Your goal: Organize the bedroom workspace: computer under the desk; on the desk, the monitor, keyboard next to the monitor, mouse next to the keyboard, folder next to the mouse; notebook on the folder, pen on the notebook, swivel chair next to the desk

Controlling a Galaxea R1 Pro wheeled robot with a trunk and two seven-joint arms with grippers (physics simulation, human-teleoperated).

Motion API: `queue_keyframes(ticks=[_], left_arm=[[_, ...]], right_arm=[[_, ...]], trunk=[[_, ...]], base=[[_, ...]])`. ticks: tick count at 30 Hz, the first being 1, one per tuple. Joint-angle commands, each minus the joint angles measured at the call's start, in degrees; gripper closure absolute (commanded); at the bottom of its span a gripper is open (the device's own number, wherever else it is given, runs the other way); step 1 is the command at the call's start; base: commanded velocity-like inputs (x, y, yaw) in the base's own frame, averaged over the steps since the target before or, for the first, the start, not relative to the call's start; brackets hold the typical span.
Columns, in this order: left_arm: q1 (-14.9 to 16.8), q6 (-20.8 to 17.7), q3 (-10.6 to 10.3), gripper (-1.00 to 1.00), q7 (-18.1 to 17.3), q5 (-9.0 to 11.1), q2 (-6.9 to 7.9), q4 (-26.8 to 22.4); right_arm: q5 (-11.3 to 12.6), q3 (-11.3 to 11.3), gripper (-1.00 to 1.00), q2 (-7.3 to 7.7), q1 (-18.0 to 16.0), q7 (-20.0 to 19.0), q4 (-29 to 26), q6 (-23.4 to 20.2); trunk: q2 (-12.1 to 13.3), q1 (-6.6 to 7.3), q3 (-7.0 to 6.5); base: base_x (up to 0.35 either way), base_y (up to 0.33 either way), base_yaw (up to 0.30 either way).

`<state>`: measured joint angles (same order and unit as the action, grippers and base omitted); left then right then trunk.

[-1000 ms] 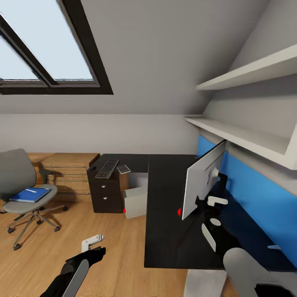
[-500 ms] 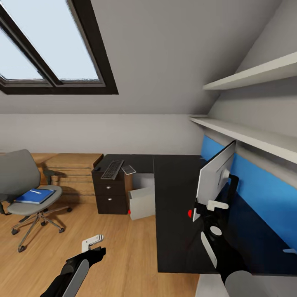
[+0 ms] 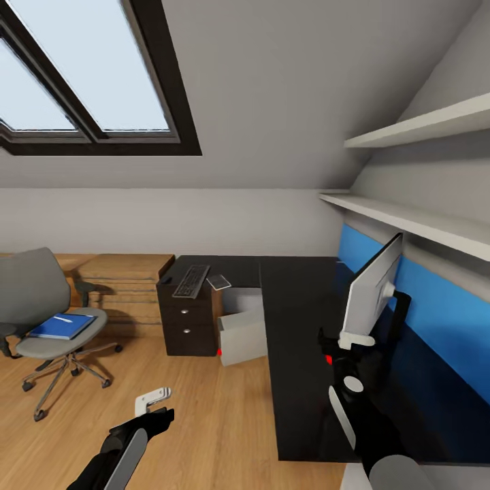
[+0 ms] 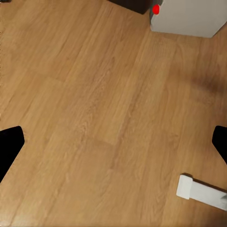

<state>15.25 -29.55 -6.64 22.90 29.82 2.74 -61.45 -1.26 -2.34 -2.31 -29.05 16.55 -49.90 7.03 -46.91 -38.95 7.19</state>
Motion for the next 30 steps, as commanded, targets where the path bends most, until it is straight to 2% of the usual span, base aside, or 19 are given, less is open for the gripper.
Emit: queue_keyframes(ticks=[1, 3, 9, 12, 16, 30], left_arm=[[0.0, -0.1, -0.2, -1.00, 0.6, 0.6, 0.08, -0.1], [0.0, -0.1, -0.2, -1.00, 0.6, 0.6, 0.07, 0.0], [0.0, -0.1, -0.2, -1.00, 0.6, 0.6, 0.07, 0.0], [0.0, -0.1, -0.2, -1.00, 0.6, 0.6, 0.07, -0.1], [0.0, -0.1, -0.2, -1.00, 0.6, 0.6, 0.07, 0.0], [0.0, -0.1, -0.2, -1.00, 0.6, 0.7, 0.07, 0.0]], right_arm=[[-0.1, -0.1, -1.00, -0.06, 0.0, 0.1, 0.0, 0.2], [-0.1, -0.1, -1.00, -0.06, 0.0, 0.8, 0.1, 0.1], [-0.2, 0.2, -1.00, 0.00, 0.0, 7.9, 0.2, 0.0], [-0.1, 0.3, -1.00, 0.02, 0.0, 9.9, 0.3, 0.0], [-0.1, 0.3, -1.00, 0.03, 0.0, 10.5, 0.4, -0.5], [-0.1, 0.2, -1.00, 0.19, -0.1, 10.7, 0.6, -1.2]], trunk=[[-0.1, -0.01, 0.09], [-0.1, -0.01, 0.09], [-0.1, -0.01, 0.09], [-0.1, -0.01, 0.09], [-0.1, -0.01, 0.09], [-0.1, -0.01, 0.09]], base=[[0.002, 0.062, 0.000], [0.001, 0.033, 0.000], [0.000, 0.006, 0.000], [0.075, 0.001, 0.000], [0.244, 0.000, 0.000], [0.095, 0.000, 0.000]])
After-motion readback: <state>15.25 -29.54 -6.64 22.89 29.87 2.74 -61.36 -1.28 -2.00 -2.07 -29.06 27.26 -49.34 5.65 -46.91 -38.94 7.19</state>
